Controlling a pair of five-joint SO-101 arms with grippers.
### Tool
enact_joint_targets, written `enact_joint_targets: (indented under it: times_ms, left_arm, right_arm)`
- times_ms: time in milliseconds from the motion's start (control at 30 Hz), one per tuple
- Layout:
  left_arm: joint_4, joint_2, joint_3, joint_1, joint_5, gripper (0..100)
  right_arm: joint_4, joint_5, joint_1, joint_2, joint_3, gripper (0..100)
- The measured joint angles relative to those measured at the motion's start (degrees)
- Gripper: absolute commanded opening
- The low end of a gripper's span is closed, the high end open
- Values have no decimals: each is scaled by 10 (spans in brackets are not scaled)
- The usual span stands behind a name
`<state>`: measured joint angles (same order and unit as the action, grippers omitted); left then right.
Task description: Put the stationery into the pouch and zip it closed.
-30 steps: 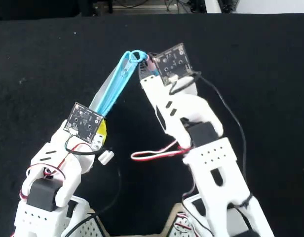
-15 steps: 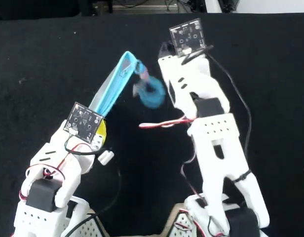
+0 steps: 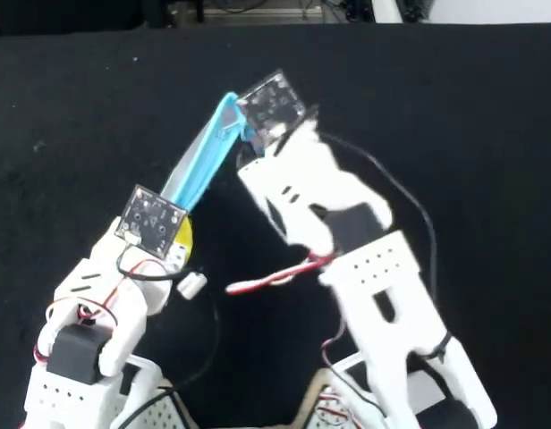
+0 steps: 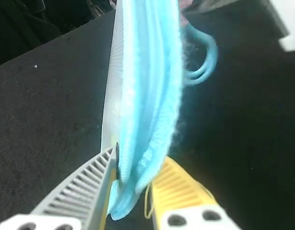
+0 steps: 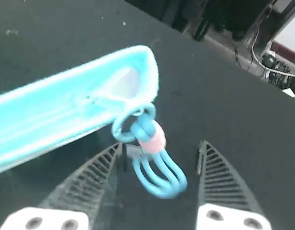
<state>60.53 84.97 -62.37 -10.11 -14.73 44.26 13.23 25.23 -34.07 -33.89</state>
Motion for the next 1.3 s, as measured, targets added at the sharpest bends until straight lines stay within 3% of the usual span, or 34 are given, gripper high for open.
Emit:
enact_joint_targets:
  times_ms: [467, 733, 833, 1300]
  left_arm:
    - [9, 1, 0, 3, 0, 30]
    - [9, 1, 0, 4, 0, 30]
    - [9, 1, 0, 4, 0, 30]
    - [9, 1, 0, 0, 0, 30]
  right_arm:
    - [-271, 0, 17, -2, -147, 231]
    - [-287, 0, 17, -2, -147, 101]
    - [-287, 0, 17, -2, -147, 10]
    - [-287, 1, -50, -2, -140, 11]
